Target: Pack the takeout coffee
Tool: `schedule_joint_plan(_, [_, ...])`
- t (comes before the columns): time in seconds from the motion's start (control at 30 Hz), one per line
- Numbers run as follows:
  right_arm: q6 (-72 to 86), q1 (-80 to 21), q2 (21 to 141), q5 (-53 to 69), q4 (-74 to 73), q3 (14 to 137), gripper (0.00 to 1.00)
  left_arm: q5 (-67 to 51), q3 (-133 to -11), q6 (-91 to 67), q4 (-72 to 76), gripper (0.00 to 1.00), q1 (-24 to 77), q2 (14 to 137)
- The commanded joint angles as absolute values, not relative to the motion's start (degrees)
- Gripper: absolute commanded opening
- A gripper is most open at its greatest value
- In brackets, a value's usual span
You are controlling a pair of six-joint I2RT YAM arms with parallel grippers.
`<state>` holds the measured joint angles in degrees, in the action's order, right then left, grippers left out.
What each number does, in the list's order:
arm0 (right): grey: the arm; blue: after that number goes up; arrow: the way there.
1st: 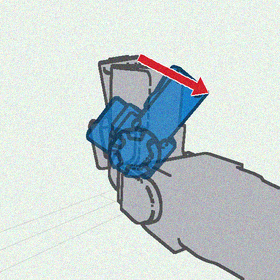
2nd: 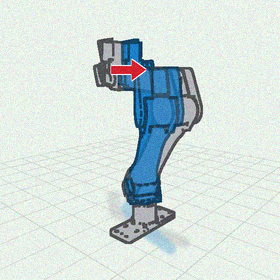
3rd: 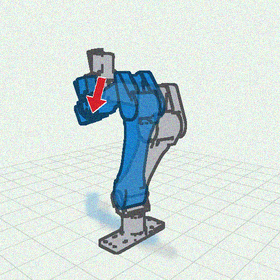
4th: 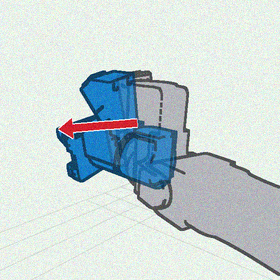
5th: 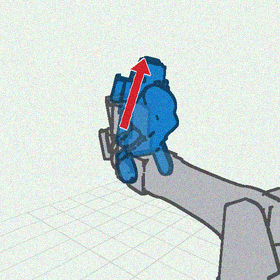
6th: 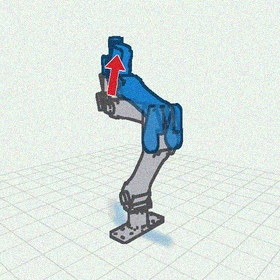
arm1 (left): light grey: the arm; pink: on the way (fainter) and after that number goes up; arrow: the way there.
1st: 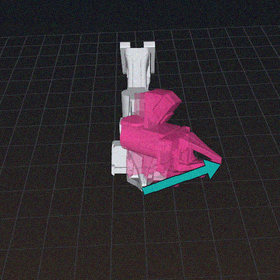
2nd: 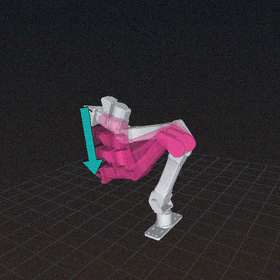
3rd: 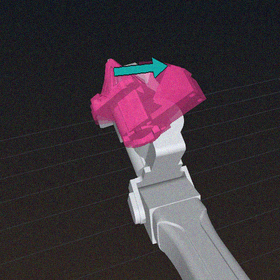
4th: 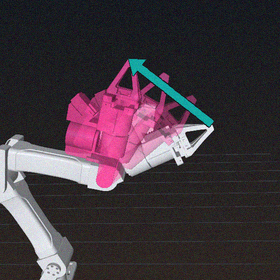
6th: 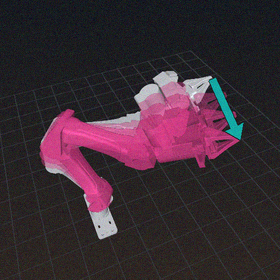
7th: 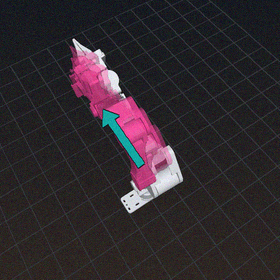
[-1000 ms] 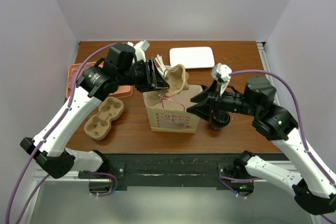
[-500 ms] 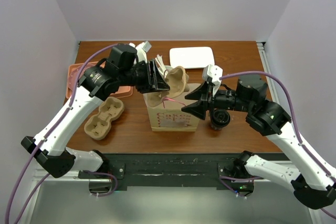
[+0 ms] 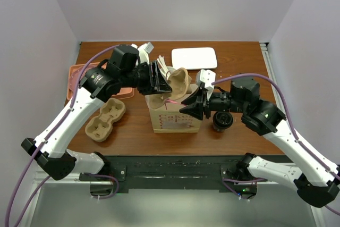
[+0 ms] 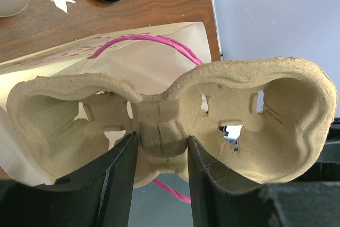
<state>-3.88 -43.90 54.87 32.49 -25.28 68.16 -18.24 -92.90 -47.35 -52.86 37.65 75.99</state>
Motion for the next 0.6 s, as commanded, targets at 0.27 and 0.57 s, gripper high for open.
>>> schedule_joint_plan(0.27, [-4.7, -46.1, 54.1, 31.3, -23.5, 67.7, 0.03, -18.9, -93.4, -43.9, -58.1, 0.17, 37.9, 77.8])
schedule_joint_plan(0.57, [-5.4, -46.6, 53.6, 30.4, -24.5, 67.6, 0.00, -14.8, -100.8, -40.1, -66.6, 0.16, 38.1, 82.9])
